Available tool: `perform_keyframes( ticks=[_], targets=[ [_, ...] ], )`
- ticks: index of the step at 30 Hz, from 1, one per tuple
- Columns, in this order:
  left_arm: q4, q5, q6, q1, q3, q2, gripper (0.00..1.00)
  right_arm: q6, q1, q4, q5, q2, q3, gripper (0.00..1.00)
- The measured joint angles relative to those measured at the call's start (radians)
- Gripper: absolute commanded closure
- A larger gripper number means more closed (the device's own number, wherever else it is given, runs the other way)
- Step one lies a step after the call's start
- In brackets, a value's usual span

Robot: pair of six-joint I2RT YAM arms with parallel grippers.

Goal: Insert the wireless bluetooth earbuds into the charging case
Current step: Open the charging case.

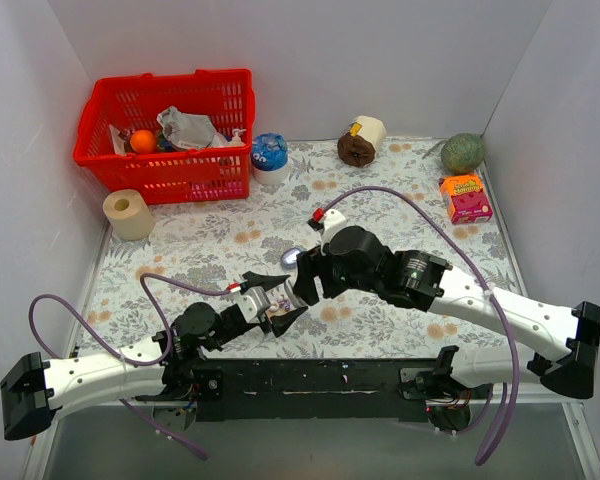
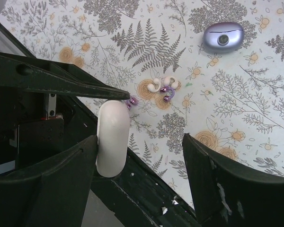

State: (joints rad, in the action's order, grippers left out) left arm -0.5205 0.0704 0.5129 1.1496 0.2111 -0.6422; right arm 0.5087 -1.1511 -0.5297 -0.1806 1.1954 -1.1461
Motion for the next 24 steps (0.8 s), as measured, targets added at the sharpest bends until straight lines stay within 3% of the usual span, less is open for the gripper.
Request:
perform_keyframes(
  ticks=[17, 24],
  targets=[
    [0.003, 0.008, 0.0, 0.0, 0.0, -0.003, 1.0, 0.029, 0.039, 0.017, -0.028, -0.109, 0.064, 0.28],
    [0.003, 0.02, 0.0, 0.0, 0.0, -0.006, 1.0, 0.011, 0.042, 0.085, 0.013, -0.127, 0.064, 0.37]
  ],
)
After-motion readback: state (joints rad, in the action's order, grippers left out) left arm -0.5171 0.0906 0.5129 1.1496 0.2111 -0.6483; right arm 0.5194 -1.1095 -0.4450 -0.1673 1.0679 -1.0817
